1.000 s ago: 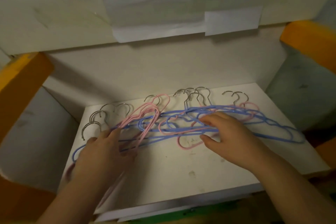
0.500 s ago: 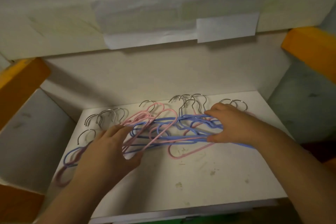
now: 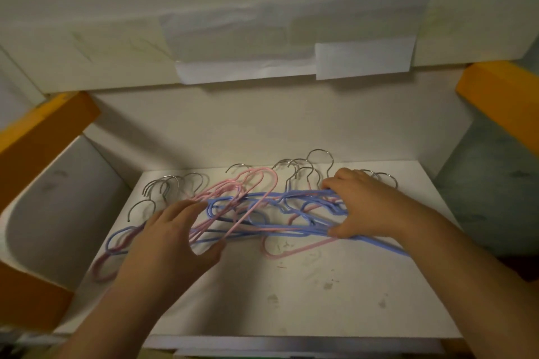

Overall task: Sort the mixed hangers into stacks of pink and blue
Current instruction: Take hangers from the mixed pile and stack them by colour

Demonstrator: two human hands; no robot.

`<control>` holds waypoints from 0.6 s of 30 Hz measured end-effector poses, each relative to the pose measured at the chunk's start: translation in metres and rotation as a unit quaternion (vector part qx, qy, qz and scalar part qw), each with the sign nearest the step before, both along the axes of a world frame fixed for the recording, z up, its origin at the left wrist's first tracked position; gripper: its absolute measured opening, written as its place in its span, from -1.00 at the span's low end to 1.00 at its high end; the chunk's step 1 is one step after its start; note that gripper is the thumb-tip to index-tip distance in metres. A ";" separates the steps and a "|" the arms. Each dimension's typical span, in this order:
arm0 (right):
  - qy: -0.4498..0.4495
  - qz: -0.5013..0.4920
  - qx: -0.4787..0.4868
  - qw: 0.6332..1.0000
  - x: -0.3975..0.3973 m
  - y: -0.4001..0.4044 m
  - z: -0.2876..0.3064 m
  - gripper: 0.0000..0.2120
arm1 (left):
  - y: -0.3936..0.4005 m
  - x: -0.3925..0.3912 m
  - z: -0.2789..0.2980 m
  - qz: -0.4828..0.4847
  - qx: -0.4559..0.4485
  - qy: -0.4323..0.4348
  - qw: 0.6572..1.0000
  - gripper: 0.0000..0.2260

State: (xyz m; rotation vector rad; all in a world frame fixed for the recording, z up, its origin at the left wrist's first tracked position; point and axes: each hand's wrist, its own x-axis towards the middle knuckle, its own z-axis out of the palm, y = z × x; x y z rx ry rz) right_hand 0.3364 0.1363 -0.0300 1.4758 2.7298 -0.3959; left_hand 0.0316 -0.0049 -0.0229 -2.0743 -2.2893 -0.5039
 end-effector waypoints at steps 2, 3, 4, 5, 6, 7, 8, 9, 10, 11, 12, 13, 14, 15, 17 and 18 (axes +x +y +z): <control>0.013 -0.003 0.025 1.000 0.002 -0.003 0.005 -0.27 | -0.004 0.000 0.004 0.016 0.001 0.000 1.000 -0.37; 0.019 -0.005 0.043 0.999 0.002 -0.005 0.008 -0.25 | -0.007 -0.001 0.005 0.023 0.001 0.001 1.000 -0.36; 0.022 -0.005 0.064 0.998 0.001 -0.007 0.011 -0.23 | -0.010 0.000 0.007 0.031 0.000 0.002 1.000 -0.35; 0.022 -0.003 0.085 0.996 0.000 -0.010 0.014 -0.23 | -0.013 0.000 0.009 0.040 -0.004 0.003 0.999 -0.33; 0.023 0.000 0.100 0.995 -0.001 -0.014 0.015 -0.24 | -0.016 0.001 0.010 0.049 -0.010 0.006 0.999 -0.31; 0.024 0.004 0.107 0.994 -0.002 -0.018 0.015 -0.27 | -0.019 0.002 0.011 0.056 -0.015 0.010 0.998 -0.30; 0.028 0.008 0.109 0.994 -0.003 -0.022 0.014 -0.30 | -0.023 0.003 0.012 0.062 -0.018 0.014 0.998 -0.29; 0.034 0.012 0.107 0.994 -0.003 -0.026 0.011 -0.33 | -0.026 0.004 0.013 0.067 -0.020 0.017 0.997 -0.28; 0.039 0.016 0.104 0.994 -0.004 -0.031 0.007 -0.36 | -0.030 0.004 0.013 0.070 -0.023 0.019 0.997 -0.28; 0.045 0.018 0.098 0.994 -0.005 -0.036 0.004 -0.36 | -0.035 0.005 0.013 0.074 -0.026 0.018 0.997 -0.28; 0.052 0.019 0.091 0.994 -0.007 -0.042 0.001 -0.36 | -0.040 0.004 0.013 0.077 -0.029 0.018 0.996 -0.27; 0.062 0.018 0.087 0.994 -0.009 -0.048 -0.001 -0.35 | -0.045 0.003 0.013 0.078 -0.031 0.020 0.996 -0.27; 0.074 0.018 0.085 0.993 -0.011 -0.053 -0.003 -0.33 | -0.052 0.002 0.013 0.076 -0.031 0.023 0.996 -0.27; 0.085 0.021 0.087 0.992 -0.015 -0.060 -0.003 -0.31 | -0.059 0.000 0.013 0.073 -0.028 0.026 0.997 -0.27; 0.095 0.027 0.091 0.991 -0.022 -0.074 -0.002 -0.29 | -0.075 -0.003 0.016 0.069 -0.015 0.029 0.997 -0.28; 0.097 0.027 0.090 0.991 -0.026 -0.082 0.000 -0.27 | -0.084 -0.005 0.017 0.066 -0.003 0.031 0.997 -0.29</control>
